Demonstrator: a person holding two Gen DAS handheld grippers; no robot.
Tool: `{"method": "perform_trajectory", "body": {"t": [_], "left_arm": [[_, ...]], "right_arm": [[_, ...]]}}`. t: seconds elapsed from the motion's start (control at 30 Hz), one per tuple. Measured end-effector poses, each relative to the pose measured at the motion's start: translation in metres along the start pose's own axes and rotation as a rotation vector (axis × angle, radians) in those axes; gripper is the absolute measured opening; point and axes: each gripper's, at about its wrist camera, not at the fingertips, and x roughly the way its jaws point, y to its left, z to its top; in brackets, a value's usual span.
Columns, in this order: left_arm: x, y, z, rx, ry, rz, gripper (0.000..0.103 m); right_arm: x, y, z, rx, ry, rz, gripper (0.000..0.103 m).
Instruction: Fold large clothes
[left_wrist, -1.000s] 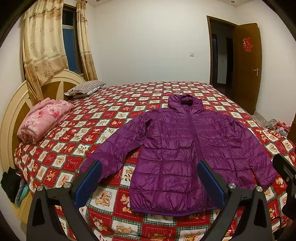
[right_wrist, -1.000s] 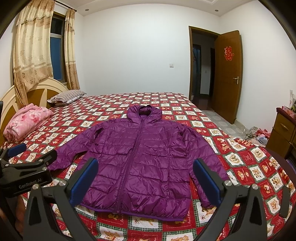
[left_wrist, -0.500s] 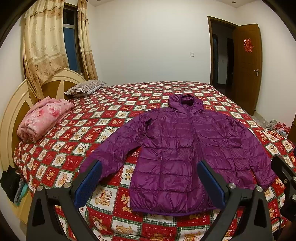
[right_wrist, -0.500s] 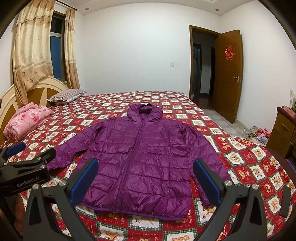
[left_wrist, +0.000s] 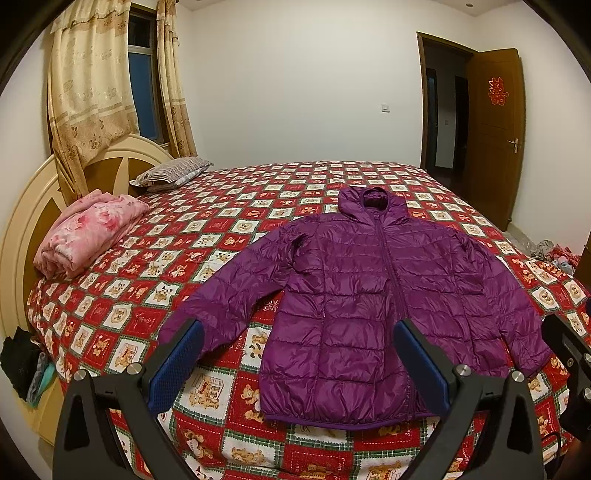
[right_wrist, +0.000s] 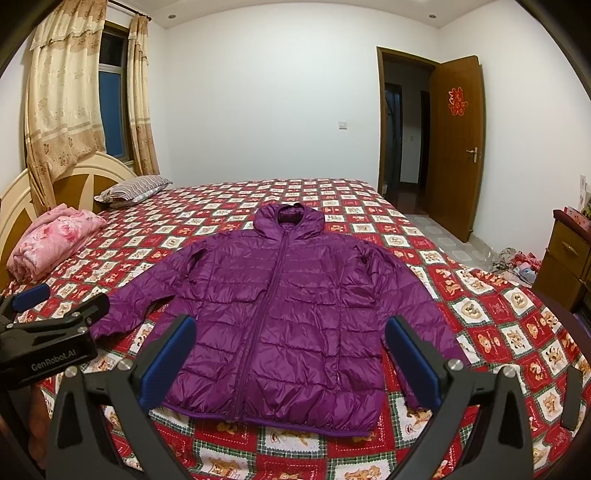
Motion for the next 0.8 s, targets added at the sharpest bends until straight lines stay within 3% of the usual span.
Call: {"method": "perform_trajectory", "body": {"t": [0.8], "left_arm": [[0.0044,0.0036,-0.0057,-0.002,0.013,-0.003,0.102]], "right_arm": [[0.0075,-0.0008,-0.0028,0.016,0.037,0.013,0.103]]}}
